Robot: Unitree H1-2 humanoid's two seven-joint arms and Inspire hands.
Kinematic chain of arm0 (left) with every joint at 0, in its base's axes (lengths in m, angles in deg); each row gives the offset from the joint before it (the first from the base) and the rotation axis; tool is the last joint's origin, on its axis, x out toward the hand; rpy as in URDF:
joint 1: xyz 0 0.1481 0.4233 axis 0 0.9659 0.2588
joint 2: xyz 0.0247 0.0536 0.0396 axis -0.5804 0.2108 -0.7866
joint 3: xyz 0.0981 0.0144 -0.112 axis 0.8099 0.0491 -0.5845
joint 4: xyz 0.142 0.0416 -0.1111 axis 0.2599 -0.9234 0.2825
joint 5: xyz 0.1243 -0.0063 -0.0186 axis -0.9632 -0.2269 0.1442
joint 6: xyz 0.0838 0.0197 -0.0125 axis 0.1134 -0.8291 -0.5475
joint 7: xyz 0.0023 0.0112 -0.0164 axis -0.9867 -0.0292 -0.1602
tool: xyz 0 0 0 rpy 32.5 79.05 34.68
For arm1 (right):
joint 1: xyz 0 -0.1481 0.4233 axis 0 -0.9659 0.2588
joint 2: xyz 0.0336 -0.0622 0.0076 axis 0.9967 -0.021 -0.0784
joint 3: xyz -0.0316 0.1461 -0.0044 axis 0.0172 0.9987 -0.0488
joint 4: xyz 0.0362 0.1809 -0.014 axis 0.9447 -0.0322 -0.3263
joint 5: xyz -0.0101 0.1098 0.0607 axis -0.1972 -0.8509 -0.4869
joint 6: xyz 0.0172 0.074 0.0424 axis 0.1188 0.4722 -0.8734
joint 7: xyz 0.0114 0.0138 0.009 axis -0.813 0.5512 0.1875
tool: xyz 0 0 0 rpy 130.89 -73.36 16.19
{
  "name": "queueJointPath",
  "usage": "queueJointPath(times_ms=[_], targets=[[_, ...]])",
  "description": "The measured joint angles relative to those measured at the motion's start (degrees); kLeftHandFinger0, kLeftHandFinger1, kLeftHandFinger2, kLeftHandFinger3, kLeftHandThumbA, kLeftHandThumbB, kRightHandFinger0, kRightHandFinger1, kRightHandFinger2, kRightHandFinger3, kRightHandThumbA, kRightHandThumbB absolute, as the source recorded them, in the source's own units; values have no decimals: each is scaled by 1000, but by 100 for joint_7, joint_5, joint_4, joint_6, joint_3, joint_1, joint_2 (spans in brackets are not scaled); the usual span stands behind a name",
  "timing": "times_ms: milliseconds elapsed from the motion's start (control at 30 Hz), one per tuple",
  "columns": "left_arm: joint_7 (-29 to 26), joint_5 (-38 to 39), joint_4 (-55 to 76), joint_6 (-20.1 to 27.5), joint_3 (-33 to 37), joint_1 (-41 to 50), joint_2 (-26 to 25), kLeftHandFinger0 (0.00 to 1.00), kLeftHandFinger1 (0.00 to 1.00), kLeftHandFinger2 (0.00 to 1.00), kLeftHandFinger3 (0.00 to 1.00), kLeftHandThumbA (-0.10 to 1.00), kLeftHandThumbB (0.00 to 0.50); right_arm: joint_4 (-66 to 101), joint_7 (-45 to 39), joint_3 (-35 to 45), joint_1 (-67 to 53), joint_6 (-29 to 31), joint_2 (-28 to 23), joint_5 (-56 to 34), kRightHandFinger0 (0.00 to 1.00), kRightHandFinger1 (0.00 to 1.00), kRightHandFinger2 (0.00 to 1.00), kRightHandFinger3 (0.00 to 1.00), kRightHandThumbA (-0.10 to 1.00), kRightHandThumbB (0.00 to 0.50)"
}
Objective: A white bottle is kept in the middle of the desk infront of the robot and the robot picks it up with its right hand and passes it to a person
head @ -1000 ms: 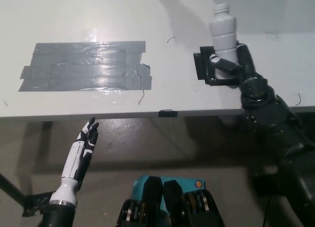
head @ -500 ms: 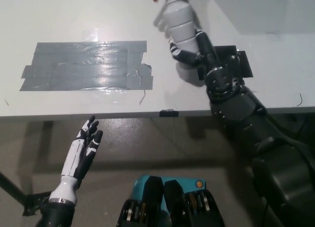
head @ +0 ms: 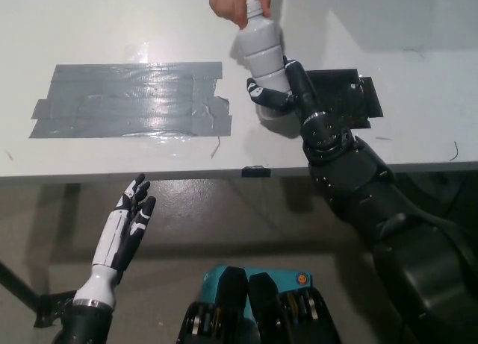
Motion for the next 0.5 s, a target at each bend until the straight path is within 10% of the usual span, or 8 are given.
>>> queueJointPath(times_ms=[33,67,100,200,267,500], targets=[[0,-1,0,-7,4,0,0,1000,1000,1000,1000,944,28,0,0,0,0,1,0,1,45,537,852,798,-100,161],[0,-1,2,-17,8,0,0,1000,1000,1000,1000,945,29,1,0,2,0,2,0,0,279,781,1000,1000,-35,276],[0,-1,6,-28,13,0,0,1000,1000,1000,1000,945,30,2,1,2,0,5,0,0,352,797,1000,1000,-18,252],[1,0,5,-32,25,0,-3,1000,1000,1000,1000,948,28,7,14,24,0,31,2,-8,1000,1000,1000,1000,451,415],[0,2,-2,-30,31,-1,-5,1000,1000,1000,1000,949,29,12,-37,95,1,67,2,-37,1000,1000,1000,1000,600,493],[2,3,-2,-44,55,-1,-25,1000,1000,1000,1000,947,35,34,-468,150,1,224,-26,-82,1000,1000,1000,1000,781,500]])
